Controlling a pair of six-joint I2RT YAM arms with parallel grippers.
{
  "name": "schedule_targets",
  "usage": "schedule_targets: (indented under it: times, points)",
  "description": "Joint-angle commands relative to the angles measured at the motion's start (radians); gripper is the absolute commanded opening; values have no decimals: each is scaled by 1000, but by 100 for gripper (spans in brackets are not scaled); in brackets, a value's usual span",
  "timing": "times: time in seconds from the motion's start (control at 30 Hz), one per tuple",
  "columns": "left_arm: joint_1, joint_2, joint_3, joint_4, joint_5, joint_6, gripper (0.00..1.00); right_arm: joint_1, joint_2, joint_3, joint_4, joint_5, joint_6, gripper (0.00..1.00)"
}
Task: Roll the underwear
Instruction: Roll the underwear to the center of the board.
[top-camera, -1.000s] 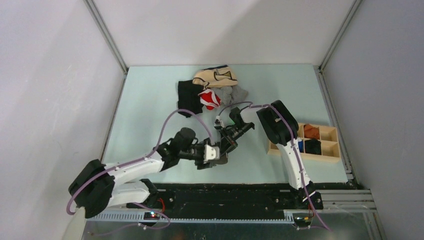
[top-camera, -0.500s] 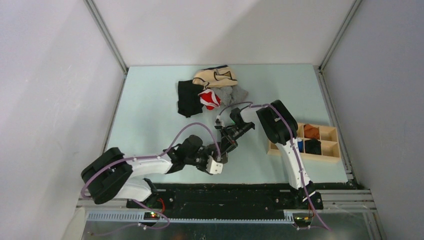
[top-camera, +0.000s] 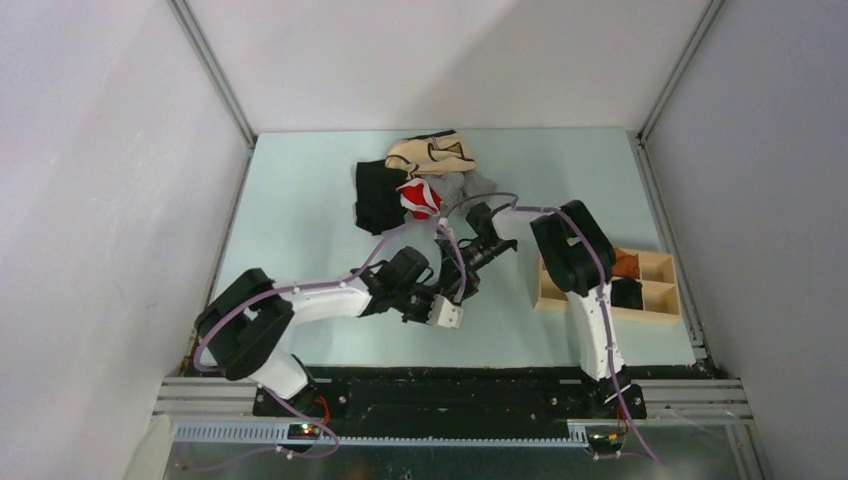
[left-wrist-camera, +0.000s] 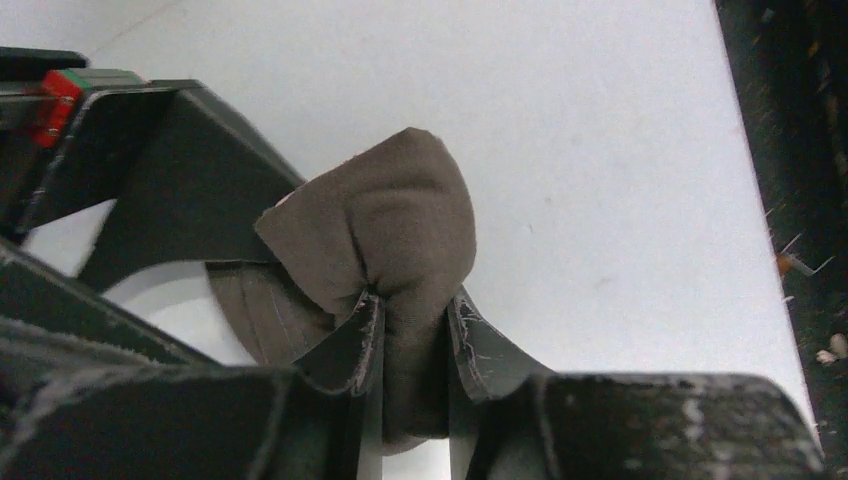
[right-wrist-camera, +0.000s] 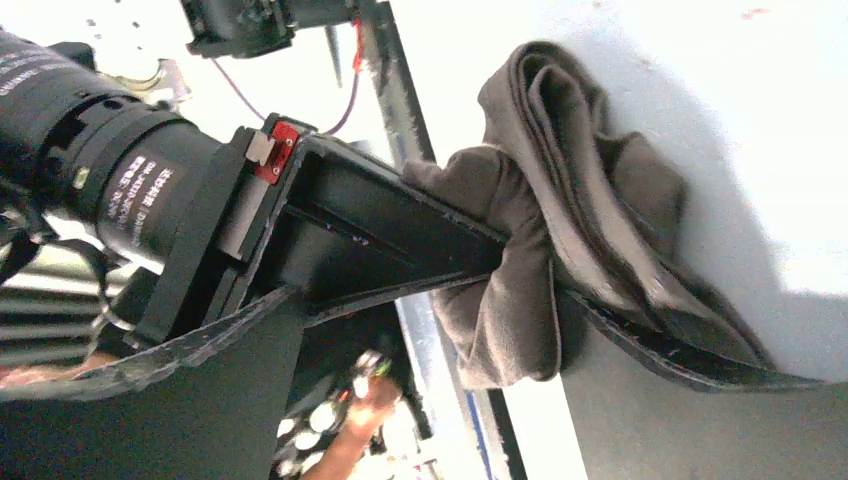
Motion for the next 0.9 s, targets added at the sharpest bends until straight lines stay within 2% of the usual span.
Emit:
schedule_targets:
  times: [0.0, 0.07, 0.1, 0.13, 0.17, 0.2, 0.27, 0.3, 0.37, 0.4, 0.5, 0.63, 0.73, 0.87]
  points:
    - [28, 123, 109, -228, 228, -110, 13, -86, -205, -103, 203, 317, 63, 99]
    - [41, 162, 158, -288, 302, -126, 12, -150, -349, -144, 275, 364, 62, 100]
    - [56, 198, 190, -328, 345, -139, 12, -170, -398, -156, 315, 443, 53, 99]
    - [66, 217, 230, -352, 371, -140, 12, -205, -515, -202, 345, 494, 42, 99]
    - [93, 263, 254, -405, 426, -134, 11, -223, -581, -240, 454, 615, 36, 99]
    - [122, 286, 299, -432, 452, -121, 11, -251, -733, -349, 615, 711, 19, 100]
    - [165, 360, 382, -536, 535, -98, 11, -275, -930, -533, 832, 803, -25, 99]
    - [177, 419, 414, -628, 585, -52, 12, -276, -980, -579, 865, 817, -51, 99]
    - [198, 504, 511, -793, 642, 41, 11, -268, -1079, -675, 815, 776, -155, 99]
    - [206, 556, 571, -886, 655, 103, 12, -264, -1089, -685, 729, 720, -224, 99]
    - [215, 646, 659, -1016, 699, 162, 14, -212, -1110, -732, 586, 577, -401, 85]
    - [242, 749, 747, -1152, 761, 214, 16, -26, -1134, -804, 613, 577, -588, 84]
    - [258, 792, 769, -1214, 798, 245, 17, 105, -1073, -817, 697, 610, -590, 83]
    - [274, 803, 774, -1211, 809, 237, 20, 179, -978, -791, 775, 605, -538, 82]
